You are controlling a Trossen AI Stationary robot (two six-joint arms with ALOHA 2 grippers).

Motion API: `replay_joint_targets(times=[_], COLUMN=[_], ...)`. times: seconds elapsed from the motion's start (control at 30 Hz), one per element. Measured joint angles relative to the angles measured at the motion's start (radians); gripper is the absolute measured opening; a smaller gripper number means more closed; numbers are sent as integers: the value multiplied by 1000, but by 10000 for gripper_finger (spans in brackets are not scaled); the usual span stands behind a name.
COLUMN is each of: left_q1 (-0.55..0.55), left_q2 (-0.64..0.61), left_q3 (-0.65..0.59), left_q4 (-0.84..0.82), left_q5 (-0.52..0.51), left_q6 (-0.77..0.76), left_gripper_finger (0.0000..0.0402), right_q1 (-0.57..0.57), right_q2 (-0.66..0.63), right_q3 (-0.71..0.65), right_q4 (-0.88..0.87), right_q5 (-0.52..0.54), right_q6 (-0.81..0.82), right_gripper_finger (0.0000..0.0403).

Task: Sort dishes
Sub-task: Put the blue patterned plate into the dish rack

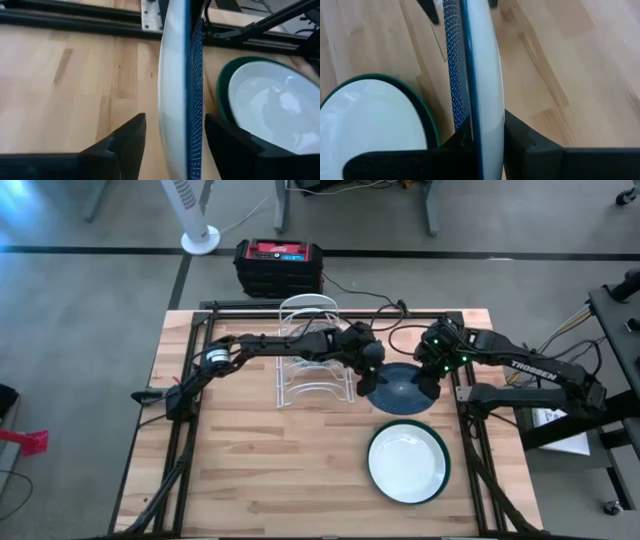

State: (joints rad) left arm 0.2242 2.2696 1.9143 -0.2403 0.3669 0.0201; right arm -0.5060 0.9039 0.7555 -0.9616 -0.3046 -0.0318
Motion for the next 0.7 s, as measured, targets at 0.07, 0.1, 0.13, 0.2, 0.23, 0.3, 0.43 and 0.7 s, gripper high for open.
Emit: replay_joint_targets(times=[0.07,0.1,0.13,0.2,0.23,0.3,0.43,0.7], left_q1=[0,0,0,-2,-3,-8,-13,-13], left_q2=[-2,-4,-6,-7,-7,-7,-7,-42], left_q3=[58,89,119,184,220,283,382,437], left_q4=[-65,-100,-137,-219,-270,-352,-461,-540], left_q5=[0,0,0,0,0,-2,-6,-30], left_q6=[3,12,25,59,85,133,183,208], left_gripper_finger=[204,206,207,207,208,208,208,205], right_q1=[0,0,0,0,0,0,1,1], right_q2=[-11,-16,-24,-40,-50,-70,-115,-163], right_q3=[0,0,0,0,0,0,6,19], right_q4=[-3,-4,-6,-8,-7,-4,13,113], right_q5=[1,5,10,16,17,17,32,41], right_q6=[4,4,7,12,12,16,19,22], right_gripper_finger=[28,28,28,28,28,28,28,28])
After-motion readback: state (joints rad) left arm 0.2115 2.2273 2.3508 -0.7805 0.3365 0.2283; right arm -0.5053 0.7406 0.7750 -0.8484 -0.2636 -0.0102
